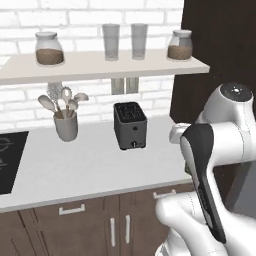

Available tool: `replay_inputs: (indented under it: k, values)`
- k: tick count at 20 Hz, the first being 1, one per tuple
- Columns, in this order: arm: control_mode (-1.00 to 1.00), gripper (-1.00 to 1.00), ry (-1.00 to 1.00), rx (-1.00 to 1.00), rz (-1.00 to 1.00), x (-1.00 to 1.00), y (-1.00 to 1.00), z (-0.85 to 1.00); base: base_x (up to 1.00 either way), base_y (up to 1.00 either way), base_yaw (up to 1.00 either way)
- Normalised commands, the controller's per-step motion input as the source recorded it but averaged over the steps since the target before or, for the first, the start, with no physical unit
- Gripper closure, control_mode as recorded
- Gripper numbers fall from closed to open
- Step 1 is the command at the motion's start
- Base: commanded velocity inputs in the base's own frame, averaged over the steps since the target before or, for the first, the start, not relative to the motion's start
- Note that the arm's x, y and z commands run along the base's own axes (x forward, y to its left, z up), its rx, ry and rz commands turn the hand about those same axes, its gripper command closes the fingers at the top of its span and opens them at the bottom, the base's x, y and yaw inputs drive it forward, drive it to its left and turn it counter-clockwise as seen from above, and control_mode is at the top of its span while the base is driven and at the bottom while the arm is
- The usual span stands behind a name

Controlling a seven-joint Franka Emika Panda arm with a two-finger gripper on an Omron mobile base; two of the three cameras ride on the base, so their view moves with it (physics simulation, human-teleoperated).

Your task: Start the toaster. Once the lever pops up, take the bread to the plate on the dining counter.

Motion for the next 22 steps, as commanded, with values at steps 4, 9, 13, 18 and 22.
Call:
replay_inputs:
  k: [4,9,13,18,22]
  values:
    - [1.0,1.0,0.0,0.0,0.0,0.0,0.0,0.0,-0.97,0.52,-0.1]
    - [1.0,1.0,0.0,0.0,0.0,0.0,0.0,0.0,-0.53,0.39,-0.54]
    - [1.0,1.0,0.0,0.0,0.0,0.0,0.0,0.0,-0.07,0.05,-0.93]
    - [1.0,1.0,0.0,0.0,0.0,0.0,0.0,0.0,-0.08,0.0,-0.98]
    - [1.0,1.0,0.0,0.0,0.0,0.0,0.0,0.0,-0.13,0.0,-0.95]
